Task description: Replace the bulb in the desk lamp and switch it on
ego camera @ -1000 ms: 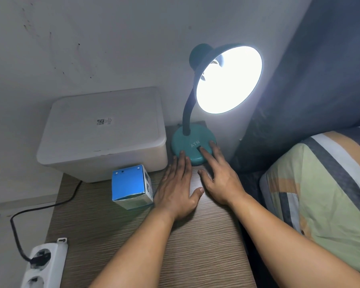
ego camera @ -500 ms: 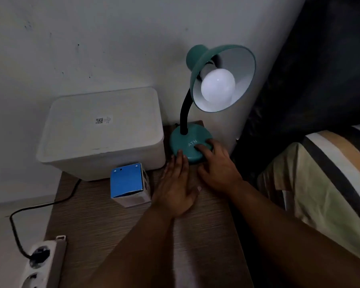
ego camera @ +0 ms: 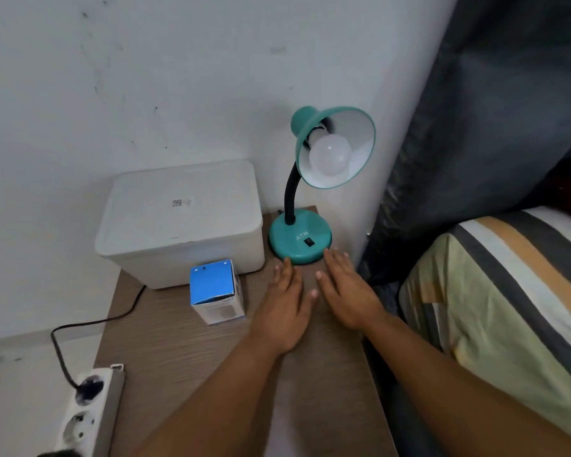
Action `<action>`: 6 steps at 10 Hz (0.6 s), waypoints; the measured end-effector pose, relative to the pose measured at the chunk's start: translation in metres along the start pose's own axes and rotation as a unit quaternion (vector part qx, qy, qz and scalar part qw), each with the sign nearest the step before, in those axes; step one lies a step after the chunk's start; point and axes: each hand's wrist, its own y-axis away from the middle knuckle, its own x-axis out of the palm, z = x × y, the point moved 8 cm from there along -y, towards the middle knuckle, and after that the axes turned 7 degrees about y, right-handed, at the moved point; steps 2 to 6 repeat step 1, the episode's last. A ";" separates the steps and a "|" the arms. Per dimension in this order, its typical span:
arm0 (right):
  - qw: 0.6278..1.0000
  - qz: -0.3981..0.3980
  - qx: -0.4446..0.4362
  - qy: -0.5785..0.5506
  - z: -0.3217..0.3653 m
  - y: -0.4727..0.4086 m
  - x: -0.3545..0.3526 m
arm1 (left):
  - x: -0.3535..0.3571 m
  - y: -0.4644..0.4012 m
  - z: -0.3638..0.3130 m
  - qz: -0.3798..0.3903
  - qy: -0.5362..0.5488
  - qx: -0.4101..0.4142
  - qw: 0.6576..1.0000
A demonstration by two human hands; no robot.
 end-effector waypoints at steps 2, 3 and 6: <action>1.000 -0.009 0.000 0.011 0.004 0.028 -0.002 | -0.002 0.025 -0.010 -0.029 0.028 -0.002 0.999; 1.000 -0.009 0.000 0.011 0.004 0.028 -0.002 | -0.002 0.025 -0.010 -0.029 0.028 -0.002 0.999; 1.000 -0.009 0.000 0.011 0.004 0.028 -0.002 | -0.002 0.025 -0.010 -0.029 0.028 -0.002 0.999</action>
